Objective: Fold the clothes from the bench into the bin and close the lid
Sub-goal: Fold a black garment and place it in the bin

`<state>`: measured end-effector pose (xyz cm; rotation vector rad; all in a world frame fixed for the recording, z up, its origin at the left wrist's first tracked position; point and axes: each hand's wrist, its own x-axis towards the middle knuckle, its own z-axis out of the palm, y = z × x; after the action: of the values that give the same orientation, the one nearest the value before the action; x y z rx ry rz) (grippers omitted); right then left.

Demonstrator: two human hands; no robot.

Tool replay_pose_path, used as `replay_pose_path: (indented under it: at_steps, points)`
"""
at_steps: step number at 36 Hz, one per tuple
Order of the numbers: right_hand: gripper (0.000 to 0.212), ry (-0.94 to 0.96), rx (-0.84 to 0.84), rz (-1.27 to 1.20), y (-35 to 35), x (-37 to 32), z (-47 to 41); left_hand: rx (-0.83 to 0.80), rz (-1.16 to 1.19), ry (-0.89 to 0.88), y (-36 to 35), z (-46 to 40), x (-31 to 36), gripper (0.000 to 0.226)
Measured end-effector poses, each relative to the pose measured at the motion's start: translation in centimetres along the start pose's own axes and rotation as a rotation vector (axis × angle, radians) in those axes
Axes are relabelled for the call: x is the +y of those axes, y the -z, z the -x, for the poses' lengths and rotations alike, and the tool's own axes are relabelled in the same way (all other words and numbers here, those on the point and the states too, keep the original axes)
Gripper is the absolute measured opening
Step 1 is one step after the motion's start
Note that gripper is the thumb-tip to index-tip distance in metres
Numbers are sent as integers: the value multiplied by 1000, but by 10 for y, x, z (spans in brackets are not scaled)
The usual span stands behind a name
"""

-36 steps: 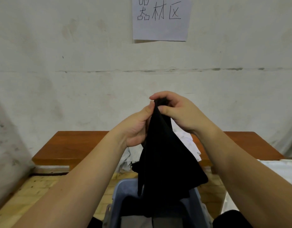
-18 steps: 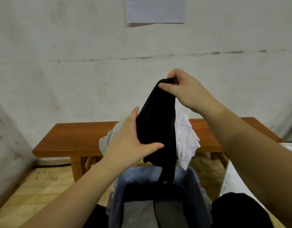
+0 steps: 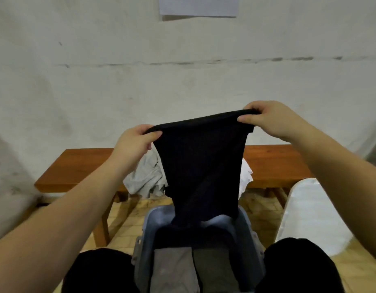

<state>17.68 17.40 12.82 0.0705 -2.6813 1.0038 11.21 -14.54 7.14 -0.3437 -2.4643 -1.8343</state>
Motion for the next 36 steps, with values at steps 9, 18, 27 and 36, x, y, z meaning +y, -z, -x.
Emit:
replay_pose_path:
  at_steps: [9,18,27,36]
  points:
    - [12,8,158,-183,-11,5,-4,20,-75,-185,13,-16,15,16]
    - [11,-32,111,-293,-11,11,-18,3,-102,-214,19,-31,14,20]
    - [10,-55,134,-339,-15,32,-37,-97,-50,-205,11,-56,8,21]
    - [9,-68,208,-332,-15,59,-79,-128,20,-87,-12,-113,10,17]
